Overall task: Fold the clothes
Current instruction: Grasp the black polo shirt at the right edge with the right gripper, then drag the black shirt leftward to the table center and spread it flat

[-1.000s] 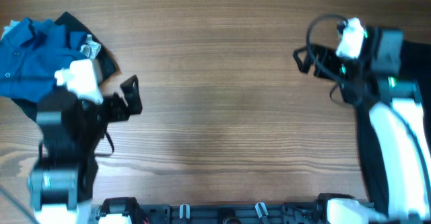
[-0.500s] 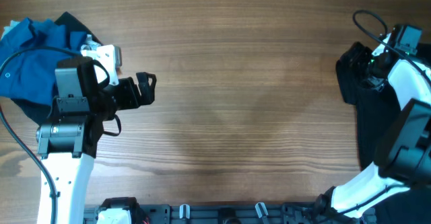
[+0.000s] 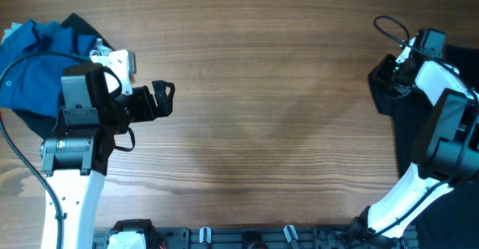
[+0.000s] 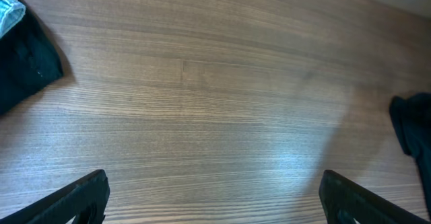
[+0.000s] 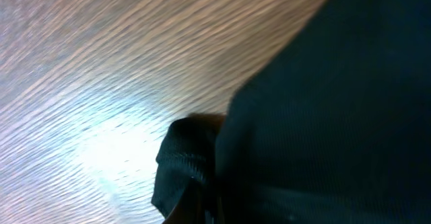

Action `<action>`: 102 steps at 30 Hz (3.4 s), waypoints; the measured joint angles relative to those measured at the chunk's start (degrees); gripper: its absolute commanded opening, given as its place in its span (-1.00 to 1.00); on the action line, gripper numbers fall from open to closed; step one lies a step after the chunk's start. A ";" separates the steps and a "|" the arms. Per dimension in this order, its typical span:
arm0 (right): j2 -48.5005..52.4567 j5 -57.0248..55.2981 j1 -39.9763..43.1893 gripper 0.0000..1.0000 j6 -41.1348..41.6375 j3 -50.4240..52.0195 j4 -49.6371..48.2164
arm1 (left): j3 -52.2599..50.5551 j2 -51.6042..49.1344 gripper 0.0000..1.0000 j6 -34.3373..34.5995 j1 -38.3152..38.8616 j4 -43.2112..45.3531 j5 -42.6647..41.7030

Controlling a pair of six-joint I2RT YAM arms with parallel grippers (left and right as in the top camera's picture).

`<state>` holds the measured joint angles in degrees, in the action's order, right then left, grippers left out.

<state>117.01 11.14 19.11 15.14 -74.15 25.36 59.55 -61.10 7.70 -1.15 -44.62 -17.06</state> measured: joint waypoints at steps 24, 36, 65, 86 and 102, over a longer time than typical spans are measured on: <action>-21.27 2.78 -48.13 0.63 0.39 -0.13 7.43 | 1.60 9.35 0.99 0.00 0.04 4.39 0.85; -31.63 7.02 -8.46 0.61 0.90 -1.42 28.57 | 1.92 -21.35 0.86 -0.76 14.67 12.79 1.05; -31.63 8.81 -7.54 0.66 -2.38 -1.36 29.75 | 4.11 -50.90 -0.92 1.62 14.97 31.08 15.08; -15.98 -5.27 -6.71 -0.36 10.23 18.86 6.62 | 3.02 -30.21 0.67 12.17 -1.81 15.78 30.10; -9.20 7.76 -0.72 0.55 9.25 2.71 -19.56 | 3.02 -21.31 0.76 12.17 -1.81 11.37 24.57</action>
<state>107.81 18.90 18.39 24.38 -71.44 5.80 62.57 -82.41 19.88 -2.96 -33.26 7.51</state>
